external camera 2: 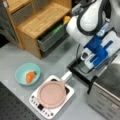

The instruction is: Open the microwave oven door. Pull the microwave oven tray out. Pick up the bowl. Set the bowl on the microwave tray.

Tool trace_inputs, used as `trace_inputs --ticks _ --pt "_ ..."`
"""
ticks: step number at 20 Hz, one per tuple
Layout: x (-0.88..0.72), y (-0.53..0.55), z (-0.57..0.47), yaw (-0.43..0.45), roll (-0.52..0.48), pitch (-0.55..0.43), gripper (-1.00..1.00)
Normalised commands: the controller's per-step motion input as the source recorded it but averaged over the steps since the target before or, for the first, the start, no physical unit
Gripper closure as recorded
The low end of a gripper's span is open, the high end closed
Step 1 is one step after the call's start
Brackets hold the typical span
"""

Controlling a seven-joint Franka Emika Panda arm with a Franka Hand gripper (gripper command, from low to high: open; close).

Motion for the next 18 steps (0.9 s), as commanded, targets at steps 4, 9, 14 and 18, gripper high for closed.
trace_inputs --ticks 4,9,14,18 --pt "0.19 -0.55 -0.03 0.122 -0.045 -0.013 1.0" --pt "0.2 -0.42 -0.01 0.126 -0.015 0.012 1.0" --pt "0.2 -0.33 -0.01 0.136 0.004 0.031 1.0" --pt "0.2 -0.31 0.0 0.15 -0.01 0.039 1.0"
